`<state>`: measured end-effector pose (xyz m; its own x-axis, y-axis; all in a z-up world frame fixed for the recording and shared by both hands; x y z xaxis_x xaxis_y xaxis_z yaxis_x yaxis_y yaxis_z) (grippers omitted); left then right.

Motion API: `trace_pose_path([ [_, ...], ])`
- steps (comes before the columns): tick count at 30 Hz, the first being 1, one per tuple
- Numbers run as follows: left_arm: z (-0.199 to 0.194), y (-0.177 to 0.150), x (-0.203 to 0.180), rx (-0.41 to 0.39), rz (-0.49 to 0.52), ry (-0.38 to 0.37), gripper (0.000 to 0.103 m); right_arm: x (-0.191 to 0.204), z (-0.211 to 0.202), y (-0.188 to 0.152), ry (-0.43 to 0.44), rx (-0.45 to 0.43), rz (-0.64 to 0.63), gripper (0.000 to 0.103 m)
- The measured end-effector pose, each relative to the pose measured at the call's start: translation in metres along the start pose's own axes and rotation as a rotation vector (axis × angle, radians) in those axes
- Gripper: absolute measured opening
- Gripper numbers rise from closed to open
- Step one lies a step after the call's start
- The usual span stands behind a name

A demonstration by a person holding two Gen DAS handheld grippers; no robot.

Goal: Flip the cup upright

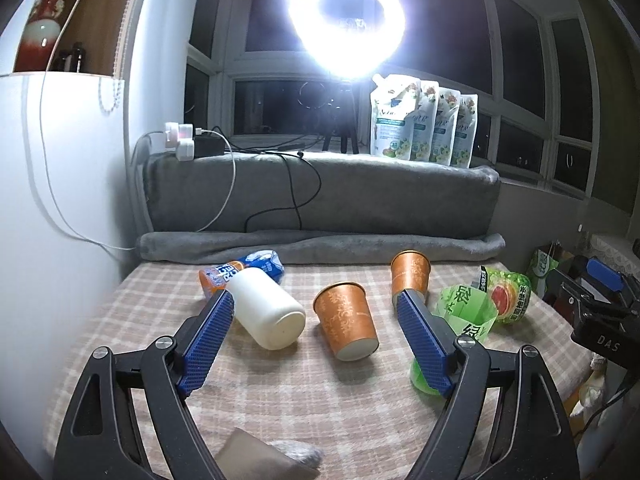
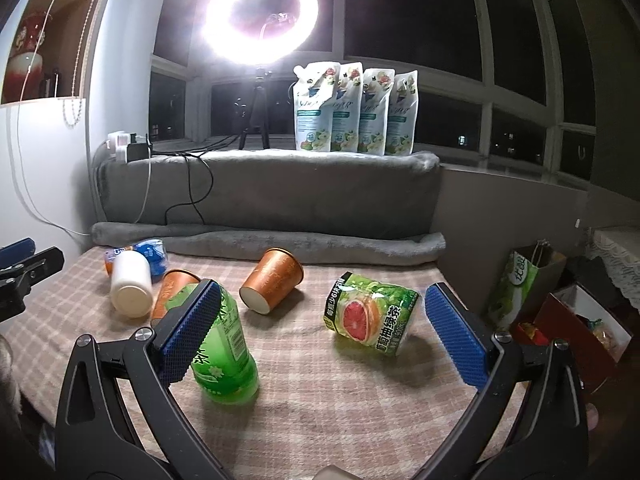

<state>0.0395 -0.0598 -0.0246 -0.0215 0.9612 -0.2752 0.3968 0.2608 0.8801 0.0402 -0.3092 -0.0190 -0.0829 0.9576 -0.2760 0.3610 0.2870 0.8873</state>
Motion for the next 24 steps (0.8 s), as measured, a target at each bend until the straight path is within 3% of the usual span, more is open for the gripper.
trace_pose_path([
  [2, 0.0003, -0.0005, 0.0008, -0.002, -0.003, -0.002, 0.095, 0.0006, 0.0004, -0.0012, 0.001, 0.005, 0.003, 0.103],
  [8, -0.0003, 0.0006, 0.0033, -0.007, -0.008, 0.001, 0.095, 0.0032, 0.0042, -0.0039, 0.002, 0.015, 0.003, 0.103],
  [10, 0.0004, 0.0002, 0.0042, -0.004, -0.011, 0.003, 0.103, 0.0037, 0.0055, -0.0044, 0.005, 0.018, 0.003, 0.103],
  [24, -0.0012, 0.0027, 0.0051, -0.012, -0.024, -0.003, 0.103, 0.0038, 0.0069, -0.0048, 0.006, 0.02, 0.005, 0.103],
])
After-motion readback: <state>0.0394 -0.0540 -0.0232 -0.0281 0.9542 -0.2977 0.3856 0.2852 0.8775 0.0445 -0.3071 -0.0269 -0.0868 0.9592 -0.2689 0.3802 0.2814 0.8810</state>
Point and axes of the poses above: each gripper's, at about its wrist camera, not at the fingertips, and z roughly the way its jaws point, x to its left, y to its top, the point moved 6 cm from there along z, roughly the way its jaws point, and after that the axes turned 14 degrees about -z, right-handed, at the moved point
